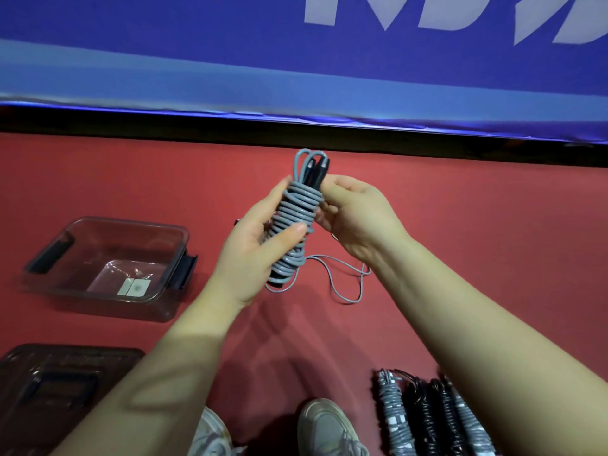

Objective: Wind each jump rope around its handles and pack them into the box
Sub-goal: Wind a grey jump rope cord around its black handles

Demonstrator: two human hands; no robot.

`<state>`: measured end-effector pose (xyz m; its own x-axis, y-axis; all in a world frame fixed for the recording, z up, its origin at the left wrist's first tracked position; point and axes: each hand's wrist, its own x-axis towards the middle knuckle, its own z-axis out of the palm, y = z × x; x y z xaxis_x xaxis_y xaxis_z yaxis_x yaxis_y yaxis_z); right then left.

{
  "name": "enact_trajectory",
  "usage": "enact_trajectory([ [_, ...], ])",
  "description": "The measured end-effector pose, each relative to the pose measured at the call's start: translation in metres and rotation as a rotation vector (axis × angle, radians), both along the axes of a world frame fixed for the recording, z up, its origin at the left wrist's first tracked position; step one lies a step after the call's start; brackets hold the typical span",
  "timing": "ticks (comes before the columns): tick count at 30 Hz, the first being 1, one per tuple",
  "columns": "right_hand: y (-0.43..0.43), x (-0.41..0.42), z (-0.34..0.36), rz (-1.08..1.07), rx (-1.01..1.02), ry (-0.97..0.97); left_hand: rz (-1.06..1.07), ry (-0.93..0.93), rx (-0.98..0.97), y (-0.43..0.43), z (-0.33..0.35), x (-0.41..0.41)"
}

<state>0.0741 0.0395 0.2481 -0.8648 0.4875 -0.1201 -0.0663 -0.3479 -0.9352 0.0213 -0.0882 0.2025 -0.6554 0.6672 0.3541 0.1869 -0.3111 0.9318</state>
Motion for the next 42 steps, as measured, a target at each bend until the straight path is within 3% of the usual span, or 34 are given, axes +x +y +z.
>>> enact_trajectory([
  [3,0.000,0.000,0.007,0.077,0.004,-0.002,-0.084,-0.161,0.134,-0.006,-0.003,0.000],
  [6,-0.003,0.000,0.005,0.029,0.026,0.047,-0.098,-0.161,0.078,-0.007,-0.003,-0.002],
  [10,-0.007,0.003,0.005,-0.020,-0.116,0.100,-0.049,0.020,-0.043,-0.002,-0.006,-0.002],
  [17,-0.015,0.000,0.004,-0.099,-0.171,0.074,0.233,0.318,-0.205,0.004,-0.022,0.008],
  [21,-0.014,-0.001,-0.005,-0.171,-0.188,0.105,0.195,0.135,-0.116,0.013,-0.015,0.012],
  [24,-0.008,0.002,-0.008,-0.224,0.109,0.134,0.230,0.057,-0.099,0.014,-0.014,0.010],
  [28,0.003,0.009,-0.006,-0.221,0.804,0.058,0.312,0.201,-0.172,0.010,-0.017,0.006],
  [30,0.004,0.010,-0.003,-0.197,1.039,0.044,0.370,0.321,-0.254,0.006,-0.019,0.006],
  [36,0.000,0.013,0.012,-0.085,1.208,-0.135,0.498,0.517,-0.396,0.003,-0.015,0.016],
  [42,-0.001,0.017,0.024,-0.085,1.613,-0.423,0.624,0.684,-0.466,0.010,-0.014,0.021],
])
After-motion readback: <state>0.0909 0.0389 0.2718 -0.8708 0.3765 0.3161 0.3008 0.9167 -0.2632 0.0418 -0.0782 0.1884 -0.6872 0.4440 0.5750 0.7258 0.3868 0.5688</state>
